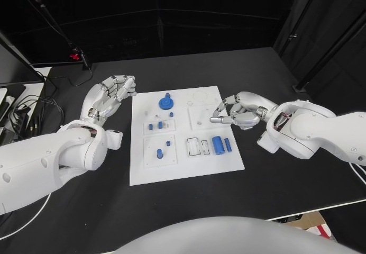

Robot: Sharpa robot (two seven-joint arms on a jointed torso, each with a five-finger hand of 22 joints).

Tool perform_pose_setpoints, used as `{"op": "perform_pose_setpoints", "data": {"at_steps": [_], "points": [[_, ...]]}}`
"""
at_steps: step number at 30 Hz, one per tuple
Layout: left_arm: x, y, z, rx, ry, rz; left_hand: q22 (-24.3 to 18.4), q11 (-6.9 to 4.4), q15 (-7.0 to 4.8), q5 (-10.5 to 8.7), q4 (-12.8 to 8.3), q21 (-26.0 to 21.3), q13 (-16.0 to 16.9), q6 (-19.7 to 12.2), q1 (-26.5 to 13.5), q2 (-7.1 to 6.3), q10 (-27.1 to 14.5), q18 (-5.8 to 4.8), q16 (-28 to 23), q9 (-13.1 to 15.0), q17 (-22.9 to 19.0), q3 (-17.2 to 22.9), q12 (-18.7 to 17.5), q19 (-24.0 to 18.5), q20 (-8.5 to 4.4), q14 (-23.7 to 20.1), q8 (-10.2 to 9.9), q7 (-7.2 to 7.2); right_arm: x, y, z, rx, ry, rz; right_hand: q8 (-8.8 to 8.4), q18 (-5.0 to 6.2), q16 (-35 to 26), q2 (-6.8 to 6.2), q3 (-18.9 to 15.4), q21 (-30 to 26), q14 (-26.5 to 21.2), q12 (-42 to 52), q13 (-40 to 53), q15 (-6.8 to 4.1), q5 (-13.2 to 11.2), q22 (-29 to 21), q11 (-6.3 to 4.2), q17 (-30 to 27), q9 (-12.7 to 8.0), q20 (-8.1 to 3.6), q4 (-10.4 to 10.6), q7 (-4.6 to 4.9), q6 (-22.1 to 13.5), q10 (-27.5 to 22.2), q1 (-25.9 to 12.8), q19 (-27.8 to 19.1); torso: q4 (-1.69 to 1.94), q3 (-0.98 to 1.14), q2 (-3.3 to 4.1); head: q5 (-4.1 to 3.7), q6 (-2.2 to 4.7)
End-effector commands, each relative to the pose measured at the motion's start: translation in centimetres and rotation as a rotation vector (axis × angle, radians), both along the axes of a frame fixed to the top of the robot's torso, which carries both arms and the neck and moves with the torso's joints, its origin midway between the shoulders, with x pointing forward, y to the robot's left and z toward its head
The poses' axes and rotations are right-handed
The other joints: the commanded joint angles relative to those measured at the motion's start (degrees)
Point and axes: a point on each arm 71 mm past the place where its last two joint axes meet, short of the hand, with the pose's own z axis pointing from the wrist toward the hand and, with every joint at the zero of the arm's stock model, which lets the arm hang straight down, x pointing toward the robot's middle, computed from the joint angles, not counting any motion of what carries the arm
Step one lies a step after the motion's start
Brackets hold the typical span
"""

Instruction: Assemble the parts on the task board

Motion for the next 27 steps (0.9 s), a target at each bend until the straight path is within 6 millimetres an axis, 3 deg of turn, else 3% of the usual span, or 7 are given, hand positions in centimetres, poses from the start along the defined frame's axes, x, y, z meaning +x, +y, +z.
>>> {"op": "perform_pose_setpoints", "data": {"at_steps": [1, 4, 6, 12, 17, 21, 27], "points": [[-0.2, -0.2, 0.6, -0.029, -0.077, -0.021, -0.09, 0.02, 0.02, 0.18, 0.11, -0.08, -0.04, -0.29, 0.65, 0.09, -0.20, -0.82, 0.33, -0.05, -0.04, -0.29, 0.37, 0.38, 0.17, -0.44, 0.25, 8.03, 0.1, -0.6, 0.2, -0.059, -0.040, -0.084, 1.84, -2.48, 0.14, -0.58, 0.64, 11.82, 6.24, 0.14, 15.05, -0.19, 2.27, 15.10, 0.08, 15.05, 0.46, 0.24, 0.02, 0.03, 2.67, 6.05, 0.90, 8.64, -0.04, -0.11, 0.01, -0.55, -0.02], [-0.2, -0.3, 0.6, -0.030, -0.077, -0.023, -0.09, 0.02, 0.02, 0.18, 0.11, -0.08, -0.04, -0.29, 0.65, 0.09, -0.20, -0.82, 0.33, -0.05, -0.04, -0.29, 0.37, 0.38, 0.17, -0.44, 0.25, 8.03, 0.0, -0.9, 0.2, -0.107, -0.035, -0.108, 2.12, -2.53, 0.14, -0.84, 0.90, 11.99, 6.24, 0.14, 15.05, -0.07, 2.84, 15.16, 0.18, 15.05, 0.45, 0.31, 0.10, 0.10, 3.14, 6.05, 0.28, 8.75, -0.02, -0.07, 0.06, -0.84, -0.02], [-0.1, -0.3, 0.6, -0.030, -0.077, -0.022, -0.09, 0.02, 0.02, 0.18, 0.11, -0.08, -0.04, -0.29, 0.65, 0.09, -0.20, -0.82, 0.33, -0.05, -0.04, -0.29, 0.37, 0.38, 0.17, -0.44, 0.25, 8.03, -0.3, -1.0, 0.2, -0.182, -0.032, -0.131, 2.43, -2.53, 0.14, -1.76, 0.82, 11.99, 6.24, 0.14, 15.05, -0.53, 4.89, 15.16, 0.66, 15.05, 0.61, 0.18, -0.06, 0.45, 3.41, 6.05, -0.78, 8.75, -0.16, -0.05, 0.02, -0.85, -0.09], [-0.1, -0.1, 0.6, -0.029, -0.075, -0.021, -0.14, 0.03, 0.02, 0.19, 0.13, -0.08, -0.14, -0.33, 0.77, 0.12, -0.23, -0.83, 0.41, -0.14, -0.16, -0.30, 0.45, 0.37, 0.17, -0.48, 0.29, 8.03, -1.1, -0.6, 0.1, -0.370, -0.006, -0.153, 2.87, -2.53, 0.14, -2.88, 1.34, 11.99, 6.24, 0.14, 15.05, -0.63, 6.12, 15.16, 0.75, 15.05, 0.94, 0.04, 0.09, 0.56, 3.73, 6.05, -4.59, 8.75, -0.07, 0.09, 0.05, -1.19, -0.13], [-0.2, 0.0, 0.5, -0.030, -0.073, -0.022, -0.14, 0.03, 0.02, 0.19, 0.13, -0.08, -0.14, -0.33, 0.77, 0.12, -0.23, -0.83, 0.41, -0.14, -0.16, -0.30, 0.45, 0.37, 0.17, -0.48, 0.29, 8.03, -1.3, 0.2, -0.3, -0.464, 0.032, -0.142, 3.15, -2.53, 0.14, -2.95, 1.98, 11.99, 6.24, 0.14, 15.05, -0.69, 6.01, 15.16, 0.56, 15.05, 1.15, 0.02, 0.08, 0.34, 4.36, 6.05, -5.80, 8.75, 0.05, 0.02, 0.06, -1.60, -0.31], [-0.2, 0.0, 0.5, -0.030, -0.072, -0.022, -0.14, 0.03, 0.02, 0.19, 0.13, -0.08, -0.14, -0.33, 0.77, 0.12, -0.23, -0.83, 0.41, -0.14, -0.16, -0.30, 0.45, 0.37, 0.17, -0.48, 0.29, 8.03, -1.2, 0.7, -0.7, -0.478, 0.080, -0.135, 2.97, -2.53, 0.14, -2.67, 2.31, 11.99, 6.24, 0.14, 15.05, -0.69, 5.68, 15.16, 0.49, 15.05, 1.11, 0.01, 0.02, 0.29, 4.31, 6.05, -6.00, 8.75, -0.11, -0.03, 0.00, -1.61, -0.44], [-0.2, 0.1, 0.5, -0.030, -0.072, -0.021, -0.14, 0.03, 0.02, 0.19, 0.13, -0.08, -0.14, -0.33, 0.77, 0.12, -0.23, -0.83, 0.41, -0.14, -0.16, -0.30, 0.45, 0.37, 0.17, -0.48, 0.29, 8.03, -1.2, 0.9, -1.1, -0.488, 0.129, -0.131, 2.55, -2.53, 0.14, -2.52, 2.57, 11.99, 6.24, 0.14, 15.05, -0.70, 5.46, 15.16, 0.48, 15.05, 0.97, 0.01, -0.07, 0.31, 3.89, 6.05, -6.03, 8.75, -0.03, -0.05, 0.00, -1.81, -0.52]]}}
